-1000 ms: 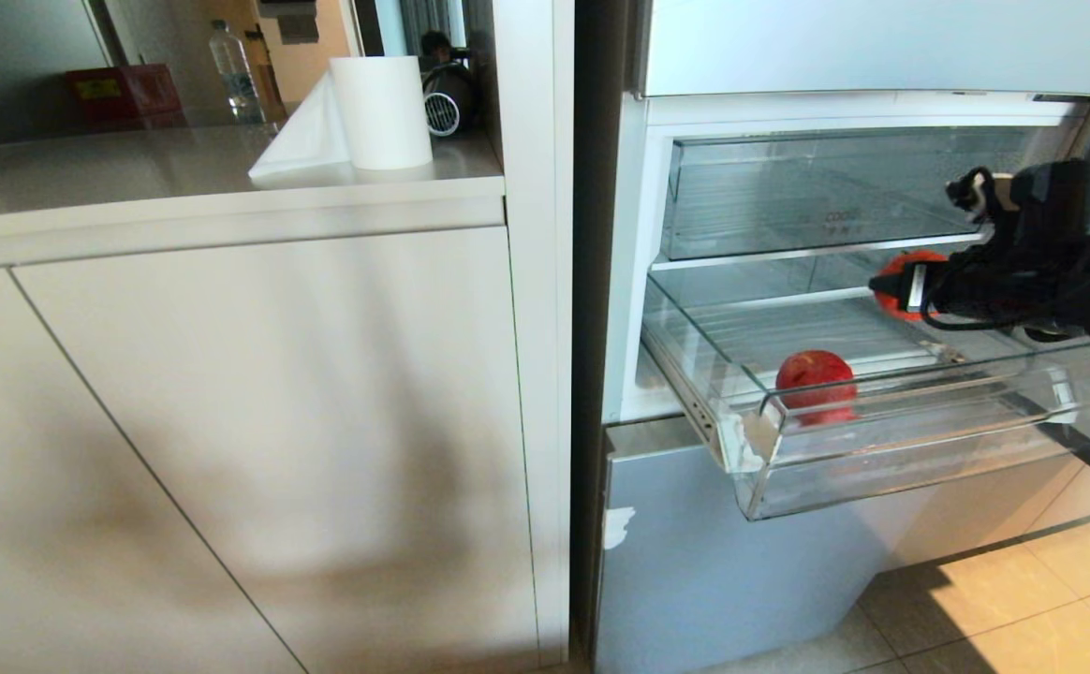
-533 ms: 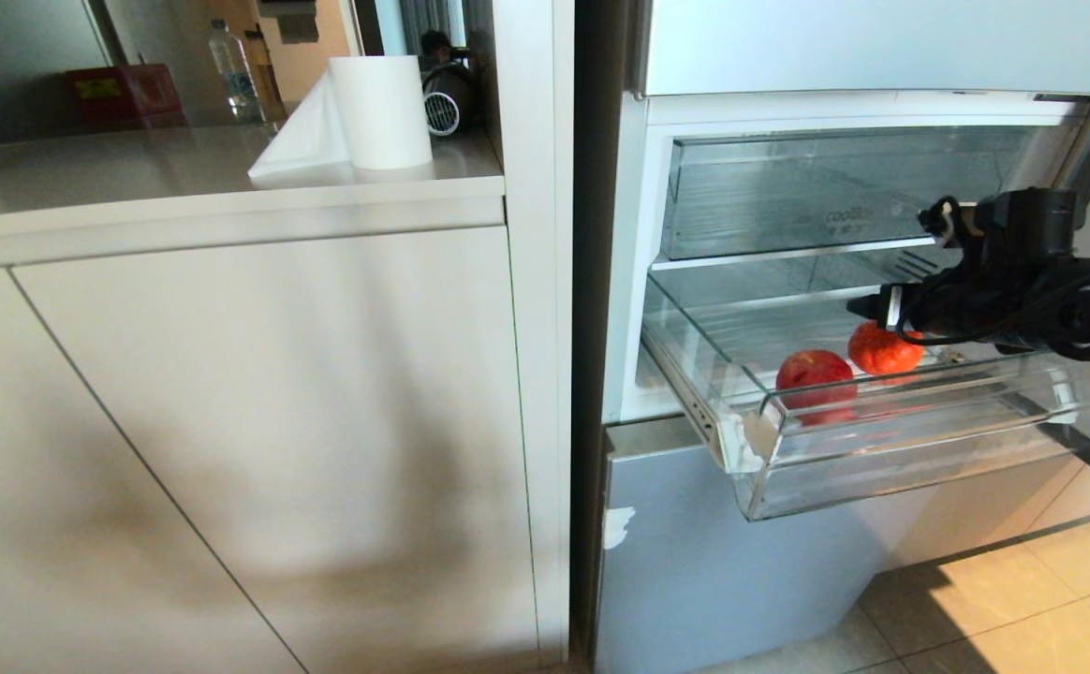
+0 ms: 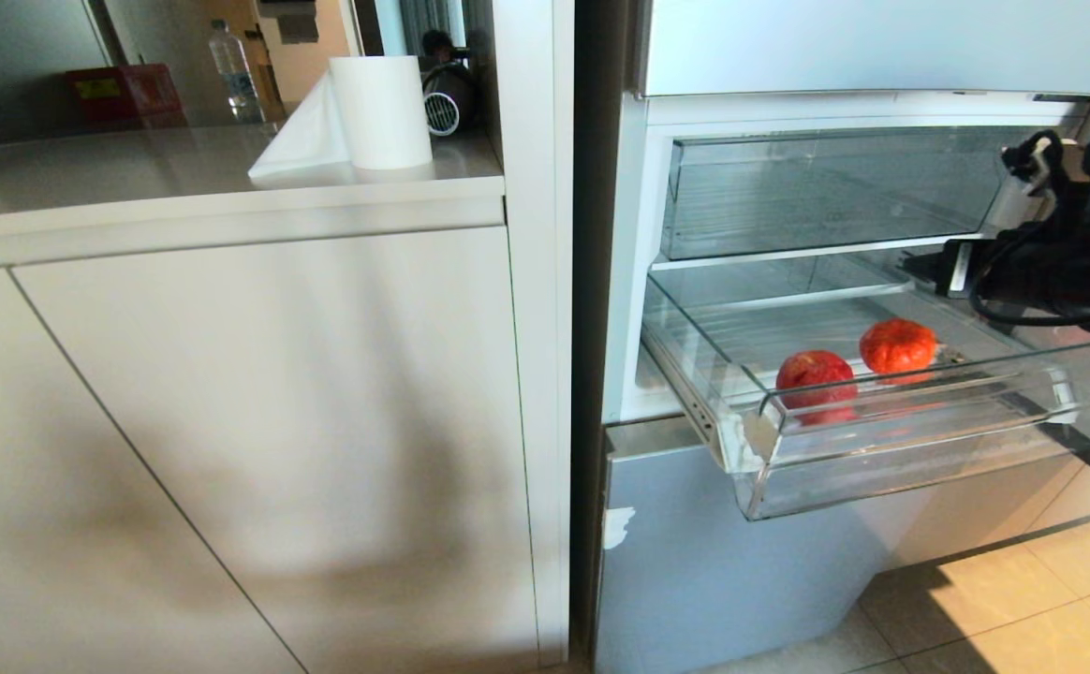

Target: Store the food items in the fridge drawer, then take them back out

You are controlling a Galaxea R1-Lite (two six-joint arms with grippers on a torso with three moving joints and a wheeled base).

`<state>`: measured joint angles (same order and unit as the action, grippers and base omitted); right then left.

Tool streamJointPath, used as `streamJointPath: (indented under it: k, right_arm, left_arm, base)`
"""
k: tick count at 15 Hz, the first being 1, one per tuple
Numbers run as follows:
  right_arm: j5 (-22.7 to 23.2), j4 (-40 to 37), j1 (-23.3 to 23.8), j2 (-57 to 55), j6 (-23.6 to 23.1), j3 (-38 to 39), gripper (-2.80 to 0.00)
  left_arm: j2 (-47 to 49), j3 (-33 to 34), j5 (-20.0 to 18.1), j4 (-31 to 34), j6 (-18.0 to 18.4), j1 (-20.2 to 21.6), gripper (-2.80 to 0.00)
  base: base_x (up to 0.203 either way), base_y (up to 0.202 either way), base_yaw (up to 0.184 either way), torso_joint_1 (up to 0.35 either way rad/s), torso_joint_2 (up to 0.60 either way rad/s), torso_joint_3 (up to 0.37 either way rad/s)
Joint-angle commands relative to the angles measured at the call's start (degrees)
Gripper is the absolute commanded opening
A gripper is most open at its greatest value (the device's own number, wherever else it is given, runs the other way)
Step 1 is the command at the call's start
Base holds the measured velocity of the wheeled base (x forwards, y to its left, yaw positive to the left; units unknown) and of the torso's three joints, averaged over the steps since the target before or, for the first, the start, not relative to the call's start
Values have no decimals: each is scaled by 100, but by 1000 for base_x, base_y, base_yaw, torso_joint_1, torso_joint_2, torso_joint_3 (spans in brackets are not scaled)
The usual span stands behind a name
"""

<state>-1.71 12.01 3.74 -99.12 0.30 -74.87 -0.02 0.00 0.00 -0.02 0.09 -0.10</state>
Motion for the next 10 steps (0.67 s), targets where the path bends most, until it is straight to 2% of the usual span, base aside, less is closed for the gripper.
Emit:
streamJointPath:
  k: [1,6,8,10]
  right_arm:
    - [-28,1,-16,1302,-11,904,-280]
    - [-57,-42,-45,3443,-47,3418,-280]
    - [-41,-123,-75,3628,-22,4028,-280]
    - [18,-154,-97,3566,-24,4308,-280]
  left_arm:
    - [2,0,0,2,0,1,-280]
    - [2,0,0,2,0,1,-280]
    - [2,0,0,-4,0,1,-280]
    - [2,0,0,2,0,1,-280]
  base:
    - [0,0,0,0,0,0]
    - [0,0,0,0,0,0]
    - [0,0,0,0,0,0]
    - [0,0,0,0,0,0]
